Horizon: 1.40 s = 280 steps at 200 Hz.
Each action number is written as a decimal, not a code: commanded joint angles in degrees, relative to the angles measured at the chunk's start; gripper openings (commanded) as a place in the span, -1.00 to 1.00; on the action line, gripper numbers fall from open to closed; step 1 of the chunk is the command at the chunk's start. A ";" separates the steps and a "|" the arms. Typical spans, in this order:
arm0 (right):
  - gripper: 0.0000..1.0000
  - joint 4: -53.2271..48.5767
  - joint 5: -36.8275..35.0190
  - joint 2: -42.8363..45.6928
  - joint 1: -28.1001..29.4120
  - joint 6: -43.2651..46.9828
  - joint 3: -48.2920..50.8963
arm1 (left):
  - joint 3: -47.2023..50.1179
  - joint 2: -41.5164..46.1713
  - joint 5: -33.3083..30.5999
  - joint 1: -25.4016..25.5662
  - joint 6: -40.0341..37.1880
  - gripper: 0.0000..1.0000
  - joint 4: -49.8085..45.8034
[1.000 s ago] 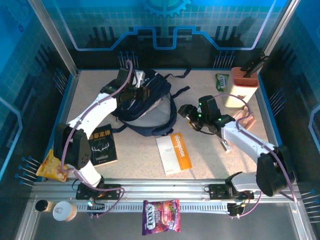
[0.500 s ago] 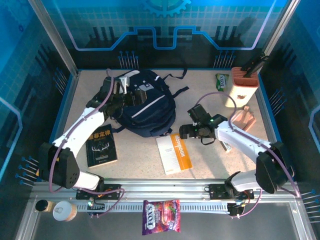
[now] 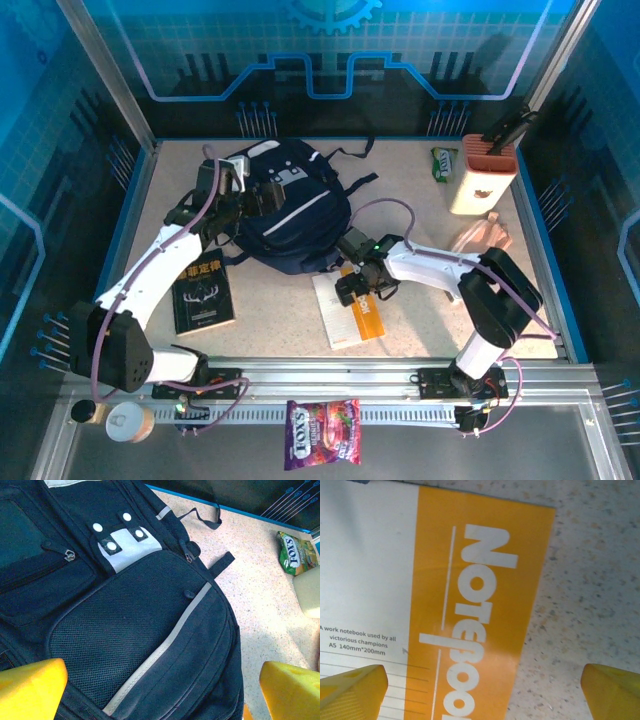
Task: Pack the student bag
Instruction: Move the book to the center of the table, then pick up the book at the center of the table.
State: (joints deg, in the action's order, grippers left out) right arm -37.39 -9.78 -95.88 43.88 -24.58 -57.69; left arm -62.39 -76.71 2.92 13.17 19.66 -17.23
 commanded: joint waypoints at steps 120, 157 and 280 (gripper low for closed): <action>0.94 -4.07 -3.51 -1.59 -18.71 -1.35 3.05 | -2.80 -3.27 13.74 0.46 7.19 0.98 2.73; 0.82 -5.90 0.65 -2.39 -26.27 -2.46 0.31 | -4.93 -6.82 15.55 5.42 10.68 0.98 1.38; 0.38 1.24 14.96 12.31 -31.76 -11.26 4.88 | -14.35 -26.43 16.41 25.92 25.97 0.65 -0.08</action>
State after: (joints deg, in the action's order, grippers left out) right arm -38.17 0.47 -82.70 13.34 -32.01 -56.27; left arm -73.49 -99.02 17.91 37.17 41.95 -16.23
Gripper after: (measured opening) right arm 0.729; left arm 0.847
